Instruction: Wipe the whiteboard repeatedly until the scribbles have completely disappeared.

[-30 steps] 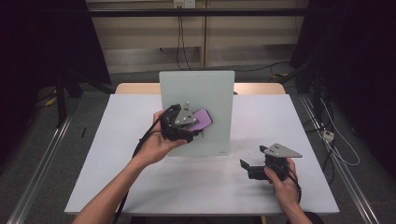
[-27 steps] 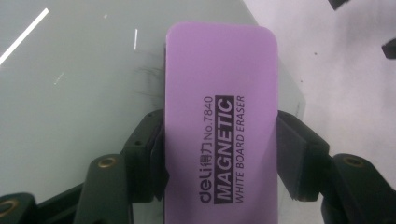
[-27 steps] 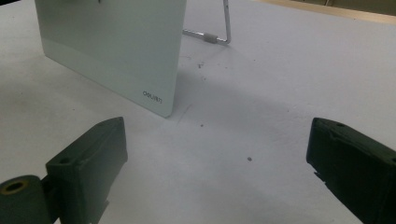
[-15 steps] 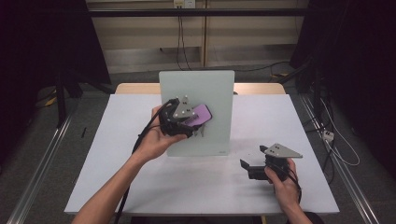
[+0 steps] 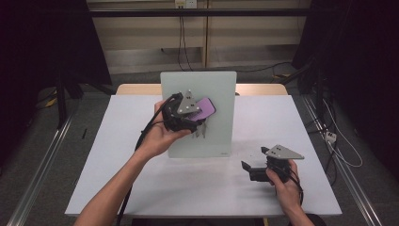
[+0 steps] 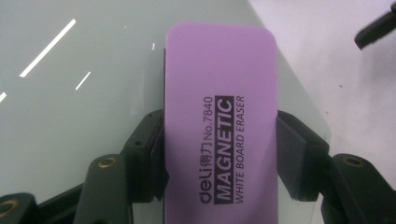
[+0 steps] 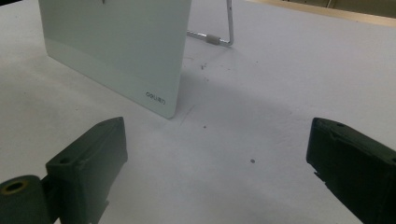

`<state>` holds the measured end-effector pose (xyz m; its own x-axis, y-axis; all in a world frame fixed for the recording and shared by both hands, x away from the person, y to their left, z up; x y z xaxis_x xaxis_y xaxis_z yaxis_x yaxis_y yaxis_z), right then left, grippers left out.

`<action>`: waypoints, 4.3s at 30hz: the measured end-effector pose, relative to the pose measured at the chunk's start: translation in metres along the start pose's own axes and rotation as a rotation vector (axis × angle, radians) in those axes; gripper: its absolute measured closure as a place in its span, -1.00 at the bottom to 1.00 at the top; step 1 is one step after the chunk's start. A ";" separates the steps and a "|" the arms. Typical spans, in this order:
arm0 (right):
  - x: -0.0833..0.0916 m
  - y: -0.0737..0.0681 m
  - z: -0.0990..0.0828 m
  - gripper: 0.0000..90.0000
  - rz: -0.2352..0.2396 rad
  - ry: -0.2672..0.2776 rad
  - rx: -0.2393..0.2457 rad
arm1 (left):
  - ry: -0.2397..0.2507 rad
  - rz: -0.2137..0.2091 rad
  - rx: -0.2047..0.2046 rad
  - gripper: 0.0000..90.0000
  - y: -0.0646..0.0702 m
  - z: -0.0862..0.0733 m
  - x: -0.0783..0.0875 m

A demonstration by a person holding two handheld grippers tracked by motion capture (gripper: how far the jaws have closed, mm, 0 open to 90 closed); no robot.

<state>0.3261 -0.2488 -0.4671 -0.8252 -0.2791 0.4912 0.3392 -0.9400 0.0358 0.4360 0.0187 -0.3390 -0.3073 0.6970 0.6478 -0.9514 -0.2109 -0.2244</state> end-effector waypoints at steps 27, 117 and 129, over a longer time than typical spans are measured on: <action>0.001 0.001 0.000 -0.89 0.001 0.004 -0.003 | -0.025 0.010 -0.005 -0.09 0.001 -0.013 0.007; 0.001 0.000 0.000 -0.89 0.001 0.003 -0.002 | -0.078 -0.057 -0.020 -0.09 0.022 -0.036 -0.013; 0.000 0.000 0.000 -0.89 0.003 0.000 0.002 | -0.029 0.018 -0.009 -0.09 0.006 -0.026 0.006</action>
<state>0.3260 -0.2485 -0.4672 -0.8244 -0.2818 0.4909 0.3424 -0.9388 0.0362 0.4286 0.0392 -0.3551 -0.3254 0.6728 0.6644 -0.9454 -0.2170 -0.2432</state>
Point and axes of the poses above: each handheld gripper's, and its own axes: x roughly backward along the jaws, z roughly out of its top, y roughly to its right, the point moved 3 cm from there along -x, roughly forward along the jaws, and after that the axes turned 11 degrees about -z, right-handed, at the moved point
